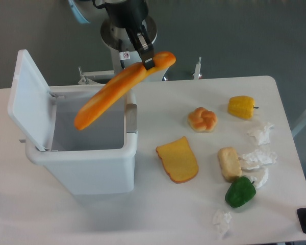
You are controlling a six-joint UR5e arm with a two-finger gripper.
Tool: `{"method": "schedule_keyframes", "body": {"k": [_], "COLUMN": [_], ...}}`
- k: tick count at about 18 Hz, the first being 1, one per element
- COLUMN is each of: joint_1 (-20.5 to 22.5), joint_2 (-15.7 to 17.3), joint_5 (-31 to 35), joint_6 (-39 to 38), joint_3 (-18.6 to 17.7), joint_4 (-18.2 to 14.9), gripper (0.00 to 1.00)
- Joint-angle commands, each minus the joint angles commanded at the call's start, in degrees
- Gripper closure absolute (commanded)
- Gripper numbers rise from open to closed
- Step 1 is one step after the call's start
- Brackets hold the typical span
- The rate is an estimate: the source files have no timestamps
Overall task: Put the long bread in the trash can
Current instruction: 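Move the bread loaf over the bin opening and lower it, then open the gripper to drop the bread loaf into the bin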
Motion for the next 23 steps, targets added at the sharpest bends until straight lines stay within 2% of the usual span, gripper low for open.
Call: {"method": "schedule_keyframes", "body": {"k": [5, 7, 12, 14, 15, 17, 19, 23], "joint_1": [-0.70, -1.14, -1.84, -1.85, -1.85, -1.85, -1.85, -1.85], "joint_2": [-0.79, -1.40, -2.11, -2.11, -2.11, -2.20, -2.29, -2.29], "joint_5": [0.09, 0.00, 0.00, 0.00, 0.00, -0.09, -0.18, -0.44], "joint_6": [-0.88, -1.14, -1.23, -1.14, -1.14, -1.14, -1.14, -1.14], "joint_3": [-0.09, 0.09, 0.09, -0.17, -0.18, -0.18, -0.18, -0.18], "joint_4": [0.00, 0.00, 1.14, 1.14, 1.14, 1.14, 1.23, 1.23], "gripper": [0.88, 0.79, 0.76, 0.71, 0.66, 0.48, 0.24, 0.24]}}
